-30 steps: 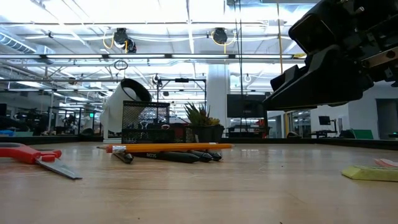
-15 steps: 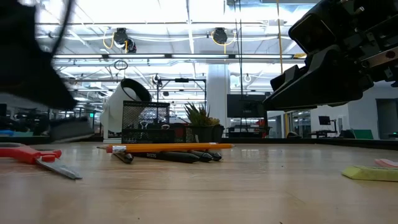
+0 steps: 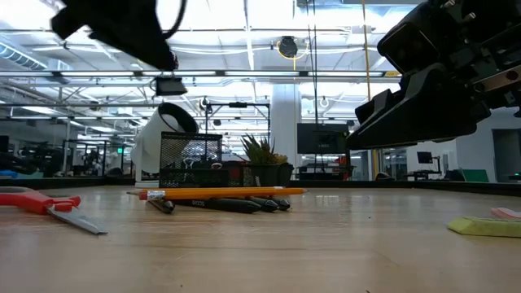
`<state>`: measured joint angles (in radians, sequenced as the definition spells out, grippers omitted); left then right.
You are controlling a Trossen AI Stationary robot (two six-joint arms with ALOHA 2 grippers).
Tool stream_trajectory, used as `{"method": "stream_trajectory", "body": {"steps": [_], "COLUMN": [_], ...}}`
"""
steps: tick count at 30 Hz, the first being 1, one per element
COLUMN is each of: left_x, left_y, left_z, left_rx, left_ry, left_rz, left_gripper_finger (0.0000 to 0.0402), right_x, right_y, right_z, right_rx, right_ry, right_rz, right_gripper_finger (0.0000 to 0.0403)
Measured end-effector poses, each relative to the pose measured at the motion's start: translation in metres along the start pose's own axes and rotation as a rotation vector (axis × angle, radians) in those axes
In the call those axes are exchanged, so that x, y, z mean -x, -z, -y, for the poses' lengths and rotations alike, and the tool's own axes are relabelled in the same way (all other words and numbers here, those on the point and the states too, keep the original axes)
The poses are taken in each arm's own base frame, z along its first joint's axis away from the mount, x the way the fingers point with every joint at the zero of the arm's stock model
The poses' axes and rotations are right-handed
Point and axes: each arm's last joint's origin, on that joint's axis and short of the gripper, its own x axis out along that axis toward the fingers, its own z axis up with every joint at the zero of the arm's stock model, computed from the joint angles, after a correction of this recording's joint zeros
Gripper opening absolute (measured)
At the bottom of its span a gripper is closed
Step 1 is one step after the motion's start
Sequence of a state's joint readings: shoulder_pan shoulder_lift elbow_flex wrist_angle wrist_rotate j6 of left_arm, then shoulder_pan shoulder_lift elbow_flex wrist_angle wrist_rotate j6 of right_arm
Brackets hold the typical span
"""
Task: Pick and place office supplies into organizer
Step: Put the black binder clip into the black desk organizer
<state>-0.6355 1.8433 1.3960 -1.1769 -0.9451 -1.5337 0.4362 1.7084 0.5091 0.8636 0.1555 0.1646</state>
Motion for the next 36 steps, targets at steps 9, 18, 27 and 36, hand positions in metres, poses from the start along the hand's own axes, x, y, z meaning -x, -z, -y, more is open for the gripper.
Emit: {"method": "stream_trajectory", "body": {"steps": [9,18,27,36], "left_x": [-0.047,-0.080,-0.105,-0.103], "left_y": [-0.042,-0.055,-0.005,-0.007], "left_z": [-0.017,-0.036,-0.061,-0.056], "left_rx": [-0.119,-0.193,-0.097,-0.063], "left_ry": [-0.132,-0.235,-0.265,-0.143], "left_rz": [-0.087,-0.169,-0.247,-0.135], "left_gripper_finger": [0.0007,0.0009,0.0014,0.0018], "right_x": [0.000,0.000,0.001,0.001], "right_y": [0.001,0.003,0.004,0.003], "right_z": [0.000,-0.001,-0.006,-0.005], "right_rx": [-0.005,-0.003,0.001,0.005], "right_ry": [0.001,0.001,-0.016,0.014], "right_rz": [-0.011,-0.027,-0.032,-0.019], "right_gripper_finger": [0.0070,0.0070,0.0070,0.0070]}}
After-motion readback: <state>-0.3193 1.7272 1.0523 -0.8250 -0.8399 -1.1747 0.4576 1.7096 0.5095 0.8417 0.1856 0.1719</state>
